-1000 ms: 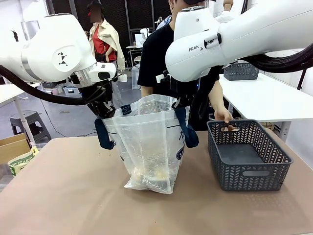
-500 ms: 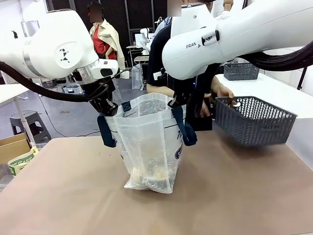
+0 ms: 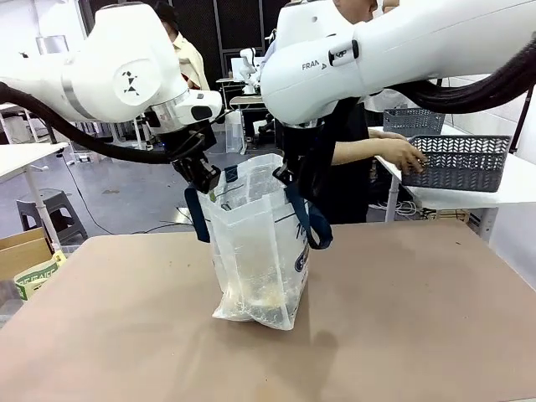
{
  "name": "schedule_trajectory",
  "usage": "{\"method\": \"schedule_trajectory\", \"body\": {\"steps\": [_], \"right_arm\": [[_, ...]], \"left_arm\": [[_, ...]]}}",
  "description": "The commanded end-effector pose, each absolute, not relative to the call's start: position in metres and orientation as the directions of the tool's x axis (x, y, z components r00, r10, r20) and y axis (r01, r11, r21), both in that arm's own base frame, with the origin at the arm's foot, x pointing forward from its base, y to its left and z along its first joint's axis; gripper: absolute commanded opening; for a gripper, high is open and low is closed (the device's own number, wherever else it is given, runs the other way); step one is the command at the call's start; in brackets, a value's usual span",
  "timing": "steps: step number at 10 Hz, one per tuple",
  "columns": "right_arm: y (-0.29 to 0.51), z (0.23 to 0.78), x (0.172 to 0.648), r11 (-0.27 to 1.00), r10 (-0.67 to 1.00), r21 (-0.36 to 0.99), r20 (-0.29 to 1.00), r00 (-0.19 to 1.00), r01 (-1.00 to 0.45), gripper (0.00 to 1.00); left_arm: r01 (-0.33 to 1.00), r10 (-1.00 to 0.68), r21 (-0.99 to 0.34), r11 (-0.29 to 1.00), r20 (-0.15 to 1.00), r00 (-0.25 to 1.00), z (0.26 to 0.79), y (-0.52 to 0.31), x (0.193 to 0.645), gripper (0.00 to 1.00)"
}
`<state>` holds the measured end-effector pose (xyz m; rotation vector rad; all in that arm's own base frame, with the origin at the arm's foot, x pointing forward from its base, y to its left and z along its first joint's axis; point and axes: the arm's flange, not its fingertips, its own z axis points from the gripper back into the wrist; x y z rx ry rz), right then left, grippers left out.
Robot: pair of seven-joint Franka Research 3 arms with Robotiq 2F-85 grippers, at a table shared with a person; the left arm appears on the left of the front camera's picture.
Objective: Transfer purchased items from the store into the shopping bag.
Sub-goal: Move the Reusable shopping bag to the right side of the table.
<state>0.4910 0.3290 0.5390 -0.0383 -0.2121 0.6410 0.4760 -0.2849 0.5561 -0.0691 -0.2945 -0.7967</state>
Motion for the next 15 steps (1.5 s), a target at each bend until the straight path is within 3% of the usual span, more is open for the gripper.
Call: {"method": "schedule_trajectory", "body": {"steps": [1, 3, 4, 6, 8, 12, 13, 14, 15], "right_arm": [[0.340, 0.543, 0.502, 0.847, 0.528, -0.048, 0.173, 0.831, -0.529, 0.00], [0.333, 0.541, 0.504, 0.880, 0.460, 0.024, 0.206, 0.864, -0.475, 0.00], [0.335, 0.537, 0.501, 0.839, 0.543, -0.064, 0.178, 0.821, -0.541, 0.00], [0.335, 0.537, 0.504, 0.857, 0.511, -0.030, 0.181, 0.840, -0.514, 0.00], [0.341, 0.537, 0.503, 0.943, 0.328, 0.000, 0.154, 0.932, -0.332, 0.00], [0.345, 0.534, 0.512, 0.989, 0.118, 0.083, 0.074, 0.990, -0.124, 0.00], [0.344, 0.535, 0.515, 0.991, 0.099, 0.085, 0.069, 0.993, -0.105, 0.00], [0.341, 0.537, 0.512, 0.973, 0.224, 0.055, 0.036, 0.974, -0.226, 0.00], [0.339, 0.531, 0.509, 0.987, 0.143, 0.063, 0.099, 0.985, -0.149, 0.00]], "left_arm": [[0.716, -0.698, 0.054, 0.696, 0.281, 0.658, 0.560, -0.289, 0.482, 0.00], [0.717, -0.697, 0.047, 0.695, 0.286, 0.657, 0.555, -0.289, 0.478, 0.00], [0.717, -0.697, 0.047, 0.695, 0.286, 0.657, 0.555, -0.289, 0.478, 0.00], [0.717, -0.697, 0.043, 0.696, 0.280, 0.660, 0.552, -0.289, 0.479, 0.00], [0.553, -0.533, -0.014, 0.833, 0.245, 0.810, 0.552, -0.298, 0.486, 0.00], [0.355, -0.320, -0.110, 0.928, 0.249, 0.914, 0.556, -0.299, 0.493, 0.00], [0.349, -0.306, -0.140, 0.927, 0.258, 0.916, 0.556, -0.299, 0.495, 0.00], [0.381, -0.337, -0.133, 0.915, 0.266, 0.903, 0.556, -0.296, 0.492, 0.00], [0.373, -0.340, -0.102, 0.922, 0.245, 0.908, 0.552, -0.296, 0.491, 0.00]]}}
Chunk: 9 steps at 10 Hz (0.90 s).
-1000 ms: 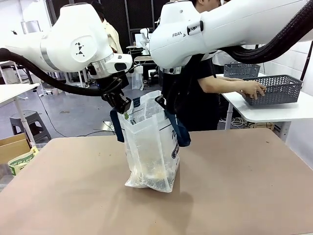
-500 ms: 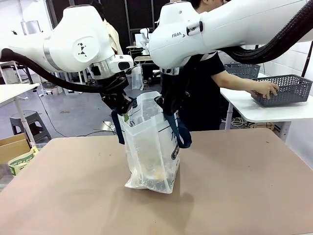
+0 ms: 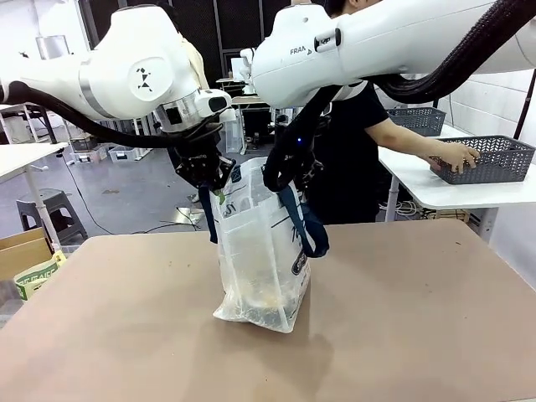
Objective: Transfer purchased items from the store into the shopping bag.
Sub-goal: Move the Reusable shopping bag to the right side of the table.
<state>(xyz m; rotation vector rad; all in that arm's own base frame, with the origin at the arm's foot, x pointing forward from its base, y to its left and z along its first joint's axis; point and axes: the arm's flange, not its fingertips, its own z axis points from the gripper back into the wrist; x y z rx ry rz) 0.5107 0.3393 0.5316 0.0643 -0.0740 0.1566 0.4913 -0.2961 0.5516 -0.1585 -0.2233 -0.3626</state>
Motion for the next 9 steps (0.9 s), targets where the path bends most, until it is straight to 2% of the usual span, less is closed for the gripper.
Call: {"method": "schedule_trajectory", "body": {"steps": [1, 4, 5, 9], "right_arm": [[0.339, 0.531, 0.509, 0.987, 0.143, 0.063, 0.099, 0.985, -0.149, 0.00], [0.344, 0.532, 0.516, 0.987, 0.086, 0.129, 0.109, 0.990, -0.100, 0.00], [0.347, 0.534, 0.519, 0.978, 0.125, 0.153, 0.122, 0.985, -0.143, 0.00], [0.354, 0.533, 0.529, 0.975, 0.139, 0.157, 0.125, 0.982, -0.158, 0.00]], "left_arm": [[0.367, -0.332, -0.114, 0.923, 0.245, 0.911, 0.552, -0.296, 0.491, 0.00], [0.403, -0.366, -0.118, 0.908, 0.250, 0.897, 0.541, -0.319, 0.491, 0.00], [0.416, -0.378, -0.109, 0.903, 0.261, 0.888, 0.542, -0.322, 0.490, 0.00], [0.415, -0.365, -0.137, 0.900, 0.284, 0.886, 0.547, -0.322, 0.486, 0.00]]}}
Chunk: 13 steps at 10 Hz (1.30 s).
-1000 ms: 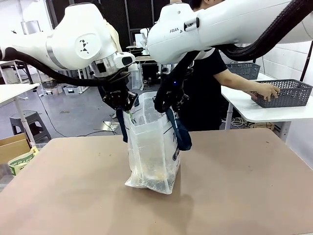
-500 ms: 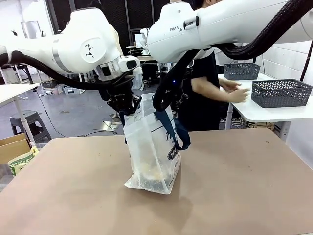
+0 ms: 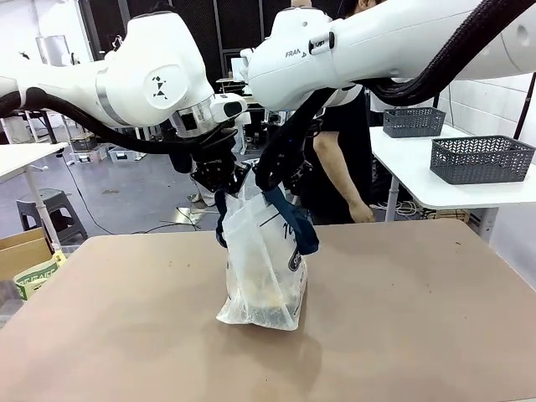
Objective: Transfer purchased items from the store into the shopping bag.
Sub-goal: Move the Reusable shopping bag to the right side of the table.
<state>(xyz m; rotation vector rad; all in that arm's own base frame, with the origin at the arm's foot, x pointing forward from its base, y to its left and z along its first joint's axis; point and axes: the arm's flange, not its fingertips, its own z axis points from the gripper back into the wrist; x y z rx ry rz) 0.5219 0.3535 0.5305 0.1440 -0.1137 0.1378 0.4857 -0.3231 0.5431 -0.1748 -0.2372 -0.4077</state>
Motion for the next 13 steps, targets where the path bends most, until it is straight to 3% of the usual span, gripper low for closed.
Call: {"method": "schedule_trajectory", "body": {"steps": [1, 13], "right_arm": [[0.353, 0.532, 0.530, 0.975, 0.137, 0.160, 0.128, 0.982, -0.157, 0.00], [0.361, 0.527, 0.543, 0.963, 0.176, 0.180, 0.148, 0.973, -0.202, 0.00]], "left_arm": [[0.420, -0.372, -0.143, 0.896, 0.274, 0.887, 0.548, -0.323, 0.485, 0.00], [0.491, -0.423, -0.192, 0.850, 0.307, 0.853, 0.554, -0.329, 0.482, 0.03]]}}
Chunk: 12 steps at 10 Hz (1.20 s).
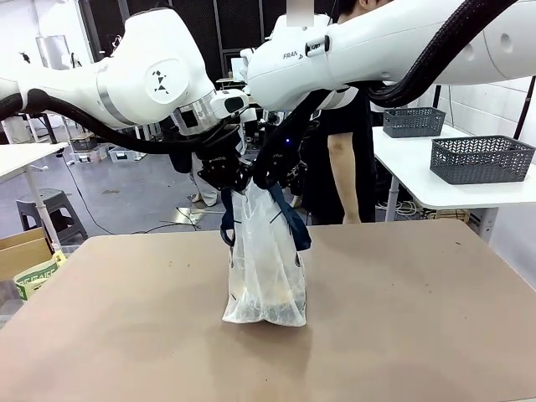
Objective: Transfer purchased items from the store into the shopping bag.
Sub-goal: Move the Reusable shopping bag to the right side of the table.
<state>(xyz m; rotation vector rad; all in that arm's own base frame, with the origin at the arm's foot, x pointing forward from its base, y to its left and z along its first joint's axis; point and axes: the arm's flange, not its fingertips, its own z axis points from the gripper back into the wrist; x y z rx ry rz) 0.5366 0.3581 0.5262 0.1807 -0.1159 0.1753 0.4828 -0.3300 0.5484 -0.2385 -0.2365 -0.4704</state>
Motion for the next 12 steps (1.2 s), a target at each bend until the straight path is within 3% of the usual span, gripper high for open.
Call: {"method": "schedule_trajectory", "body": {"steps": [1, 7, 8, 12], "right_arm": [[0.3634, 0.5257, 0.5444, 0.959, 0.189, 0.186, 0.151, 0.970, -0.216, 0.00], [0.3657, 0.5258, 0.5449, 0.956, 0.181, 0.201, 0.166, 0.969, -0.213, 0.00], [0.3656, 0.5261, 0.5450, 0.956, 0.181, 0.201, 0.168, 0.969, -0.213, 0.00], [0.3653, 0.5259, 0.5446, 0.965, 0.162, 0.178, 0.171, 0.972, -0.192, 0.00]], "left_arm": [[0.497, -0.428, -0.198, 0.845, 0.308, 0.850, 0.5539, -0.3288, 0.4824, 0.03], [0.510, -0.436, -0.199, 0.837, 0.322, 0.841, 0.5496, -0.3280, 0.4900, 0.03], [0.515, -0.437, -0.216, 0.830, 0.324, 0.839, 0.5500, -0.3280, 0.4901, 0.10], [0.514, -0.422, -0.321, 0.796, 0.315, 0.850, 0.5558, -0.3242, 0.4856, 0.89]]}}
